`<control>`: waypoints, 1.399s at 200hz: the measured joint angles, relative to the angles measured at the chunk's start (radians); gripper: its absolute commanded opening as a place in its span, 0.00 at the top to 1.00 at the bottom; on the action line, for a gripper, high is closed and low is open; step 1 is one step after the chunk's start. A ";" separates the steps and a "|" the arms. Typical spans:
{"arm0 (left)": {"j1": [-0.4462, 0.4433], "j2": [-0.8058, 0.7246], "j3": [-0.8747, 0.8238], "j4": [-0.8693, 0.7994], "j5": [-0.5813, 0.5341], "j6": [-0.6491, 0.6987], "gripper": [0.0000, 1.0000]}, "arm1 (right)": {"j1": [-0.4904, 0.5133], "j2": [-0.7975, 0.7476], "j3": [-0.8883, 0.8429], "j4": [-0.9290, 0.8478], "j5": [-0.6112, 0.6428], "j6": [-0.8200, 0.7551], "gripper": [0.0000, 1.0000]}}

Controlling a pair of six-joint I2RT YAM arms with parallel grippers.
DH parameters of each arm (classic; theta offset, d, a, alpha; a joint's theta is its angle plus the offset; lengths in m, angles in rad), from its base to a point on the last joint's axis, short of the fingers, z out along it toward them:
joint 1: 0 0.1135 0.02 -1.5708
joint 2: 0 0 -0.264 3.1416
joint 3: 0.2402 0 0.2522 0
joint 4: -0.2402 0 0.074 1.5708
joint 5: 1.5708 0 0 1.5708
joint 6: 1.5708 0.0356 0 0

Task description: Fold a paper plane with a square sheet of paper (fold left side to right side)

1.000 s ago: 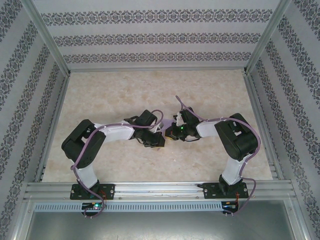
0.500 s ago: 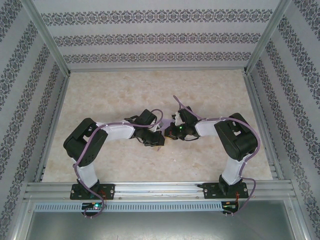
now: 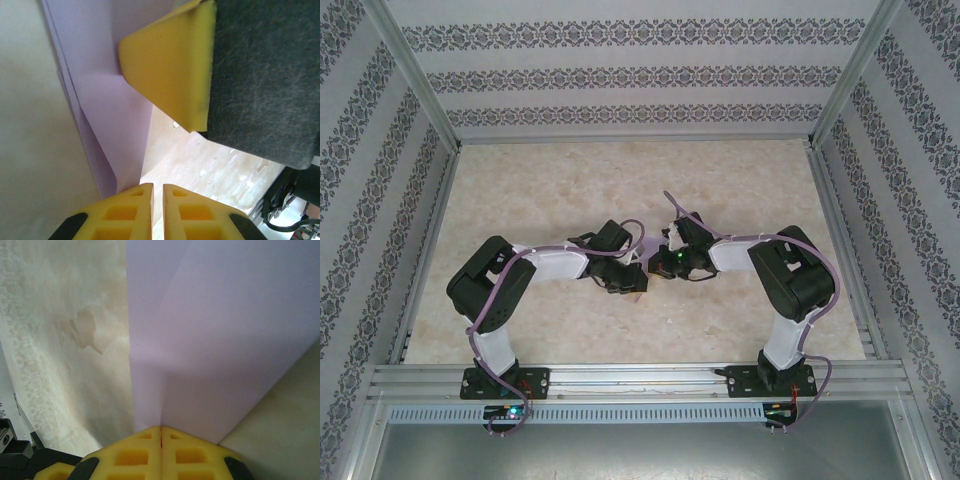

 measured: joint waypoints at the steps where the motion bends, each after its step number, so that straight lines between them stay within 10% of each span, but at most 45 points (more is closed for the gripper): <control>1: 0.000 0.000 -0.001 0.000 0.000 0.000 0.87 | 0.000 0.000 0.000 0.000 0.000 0.000 1.00; 280: 0.011 0.016 -0.080 0.141 0.039 -0.045 0.87 | 0.001 0.003 0.034 -0.049 0.000 -0.033 1.00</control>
